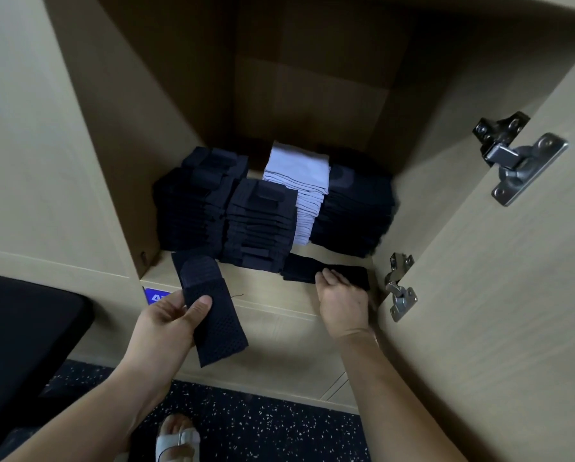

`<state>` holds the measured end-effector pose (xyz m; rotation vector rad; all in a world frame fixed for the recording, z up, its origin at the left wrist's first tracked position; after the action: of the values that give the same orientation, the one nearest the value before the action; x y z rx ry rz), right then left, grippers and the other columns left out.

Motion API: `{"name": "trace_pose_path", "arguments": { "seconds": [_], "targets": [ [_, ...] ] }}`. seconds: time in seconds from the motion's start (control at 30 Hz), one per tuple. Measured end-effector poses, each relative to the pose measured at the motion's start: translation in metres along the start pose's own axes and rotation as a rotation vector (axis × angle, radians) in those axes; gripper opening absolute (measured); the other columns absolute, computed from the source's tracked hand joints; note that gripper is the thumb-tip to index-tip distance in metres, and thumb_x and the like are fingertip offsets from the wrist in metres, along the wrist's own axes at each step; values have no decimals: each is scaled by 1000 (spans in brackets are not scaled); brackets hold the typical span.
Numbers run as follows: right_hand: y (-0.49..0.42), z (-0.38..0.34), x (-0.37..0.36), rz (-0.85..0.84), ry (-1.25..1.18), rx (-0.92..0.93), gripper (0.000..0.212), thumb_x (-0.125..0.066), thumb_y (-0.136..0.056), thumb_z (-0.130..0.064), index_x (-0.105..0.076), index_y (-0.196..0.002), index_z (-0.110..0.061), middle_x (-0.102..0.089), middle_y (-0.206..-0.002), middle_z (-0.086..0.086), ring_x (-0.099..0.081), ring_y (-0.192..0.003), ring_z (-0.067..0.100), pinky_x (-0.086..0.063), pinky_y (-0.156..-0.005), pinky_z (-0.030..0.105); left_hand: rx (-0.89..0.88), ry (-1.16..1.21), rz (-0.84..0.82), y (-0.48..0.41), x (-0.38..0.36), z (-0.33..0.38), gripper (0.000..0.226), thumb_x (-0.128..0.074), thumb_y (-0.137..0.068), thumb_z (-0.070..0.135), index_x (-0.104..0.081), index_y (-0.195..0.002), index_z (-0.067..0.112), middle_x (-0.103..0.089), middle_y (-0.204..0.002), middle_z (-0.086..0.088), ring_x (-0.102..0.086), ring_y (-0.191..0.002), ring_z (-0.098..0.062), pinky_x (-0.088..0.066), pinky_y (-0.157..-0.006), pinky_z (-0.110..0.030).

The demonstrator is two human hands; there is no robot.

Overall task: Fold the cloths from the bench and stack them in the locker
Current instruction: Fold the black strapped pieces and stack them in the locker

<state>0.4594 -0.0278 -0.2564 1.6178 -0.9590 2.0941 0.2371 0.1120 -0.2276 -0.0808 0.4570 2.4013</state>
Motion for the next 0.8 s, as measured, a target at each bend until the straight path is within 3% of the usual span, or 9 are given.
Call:
{"name": "trace_pose_path", "arguments": {
  "seconds": [0.27,0.4,0.5,0.57,0.63,0.7,0.8],
  "targets": [
    [7,-1,3,31,4,-37,49,-33,-67,-4,-77,-88,-7,-75,-91,11,-73,-83,23,-59,-57,28,-23,-33,-39,4,-5,1,16,-56,-96,9,-71,-102,7,-76,-86,-7,-70,-67,-10,-50,-51,-16],
    [10,-8,34,184,-74,-90,33,-56,-64,-4,-76,-89,-9,-75,-89,8,-73,-80,23,-58,-62,29,-41,-61,-48,9,-7,7,16,-55,-97,8,-70,-100,7,-73,-76,0,-64,-55,-3,-44,-44,-11],
    [21,-22,65,194,-358,-244,20,-59,-88,-14,-74,-102,-15,-74,-90,1,-70,-80,23,-49,-62,27,-30,-91,-54,17,-8,12,15,-56,-97,9,-70,-98,12,-74,-75,3,-67,-63,-6,-45,-47,-12],
    [27,-39,81,74,-652,-351,22,-59,-93,-25,-73,-110,-20,-73,-97,-4,-67,-87,16,-46,-68,25,-21,-114,-54,24,-10,16,14,-56,-97,11,-69,-96,15,-74,-77,4,-67,-66,-9,-45,-48,-12],
    [31,-60,100,-17,-1062,-409,16,-63,-91,-23,-75,-101,-19,-74,-88,-6,-67,-79,7,-50,-71,23,-30,-146,-61,32,-11,21,14,-55,-98,10,-68,-95,15,-72,-77,2,-64,-59,-4,-43,-44,-9],
    [35,-82,113,-143,-1372,-421,11,-64,-91,-17,-74,-94,-13,-72,-77,-3,-66,-67,1,-51,-64,18,-55,-188,-72,42,-10,27,15,-54,-98,9,-67,-94,14,-69,-76,1,-60,-50,3,-40,-42,-7],
    [47,-105,127,-361,-1470,-410,9,-65,-90,-14,-73,-92,-11,-70,-75,0,-63,-60,1,-49,-57,14,-68,-231,-120,56,-6,35,16,-54,-98,6,-69,-101,9,-73,-80,0,-67,-63,1,-47,-52,-11]
  ]
}}
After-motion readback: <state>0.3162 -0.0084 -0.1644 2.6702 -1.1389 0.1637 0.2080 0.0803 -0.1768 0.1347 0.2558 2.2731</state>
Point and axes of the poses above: each hand's wrist, its own y-axis away from the middle knuckle, its own x-axis out of the back of the hand, z = x × y, the point moved 6 cm from there along -y, towards the middle knuckle
